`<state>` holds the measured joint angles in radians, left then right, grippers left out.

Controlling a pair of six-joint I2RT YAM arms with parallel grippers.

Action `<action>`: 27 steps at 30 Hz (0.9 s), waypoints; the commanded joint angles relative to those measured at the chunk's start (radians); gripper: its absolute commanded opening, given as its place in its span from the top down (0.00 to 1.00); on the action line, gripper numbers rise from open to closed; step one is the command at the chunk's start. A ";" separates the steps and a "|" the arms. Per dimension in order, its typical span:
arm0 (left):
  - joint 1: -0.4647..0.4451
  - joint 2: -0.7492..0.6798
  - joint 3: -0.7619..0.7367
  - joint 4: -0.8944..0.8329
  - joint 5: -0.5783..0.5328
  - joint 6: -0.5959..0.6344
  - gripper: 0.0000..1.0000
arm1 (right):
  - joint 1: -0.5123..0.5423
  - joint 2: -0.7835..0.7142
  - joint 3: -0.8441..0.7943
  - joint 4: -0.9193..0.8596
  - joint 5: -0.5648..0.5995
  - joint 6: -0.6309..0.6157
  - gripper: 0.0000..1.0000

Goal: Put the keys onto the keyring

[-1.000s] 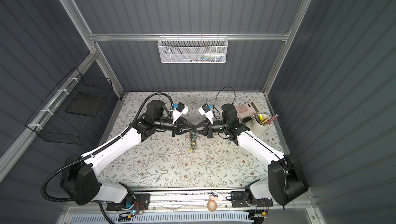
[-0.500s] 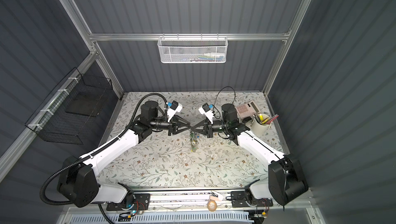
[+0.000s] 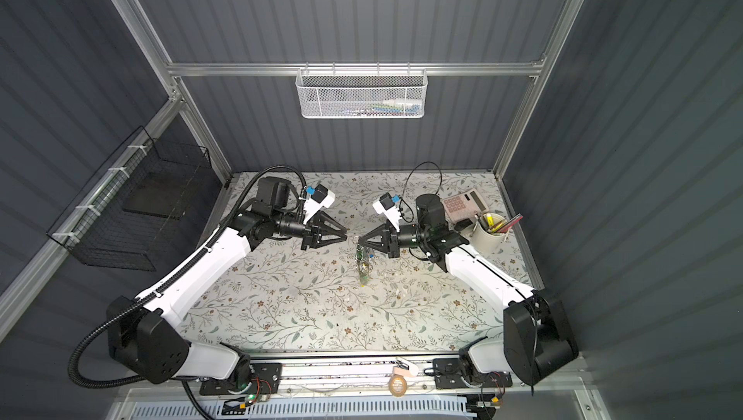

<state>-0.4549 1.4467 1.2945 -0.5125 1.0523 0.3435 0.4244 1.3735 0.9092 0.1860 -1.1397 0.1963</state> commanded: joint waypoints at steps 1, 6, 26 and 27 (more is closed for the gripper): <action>-0.016 0.038 0.047 -0.151 0.022 0.099 0.69 | 0.004 0.000 0.039 0.026 -0.017 -0.018 1.00; -0.045 0.083 0.090 -0.200 0.001 0.126 0.69 | 0.005 0.000 0.037 0.026 -0.014 -0.019 1.00; -0.068 0.135 0.164 -0.173 -0.069 0.090 0.78 | 0.005 0.008 0.039 0.010 -0.019 -0.034 1.00; -0.069 0.138 0.168 -0.172 -0.068 0.089 0.78 | 0.004 0.007 0.039 0.010 -0.019 -0.033 1.00</action>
<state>-0.5182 1.5726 1.4326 -0.6765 0.9913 0.4370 0.4263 1.3758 0.9127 0.1844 -1.1404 0.1749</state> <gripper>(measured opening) 0.219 0.050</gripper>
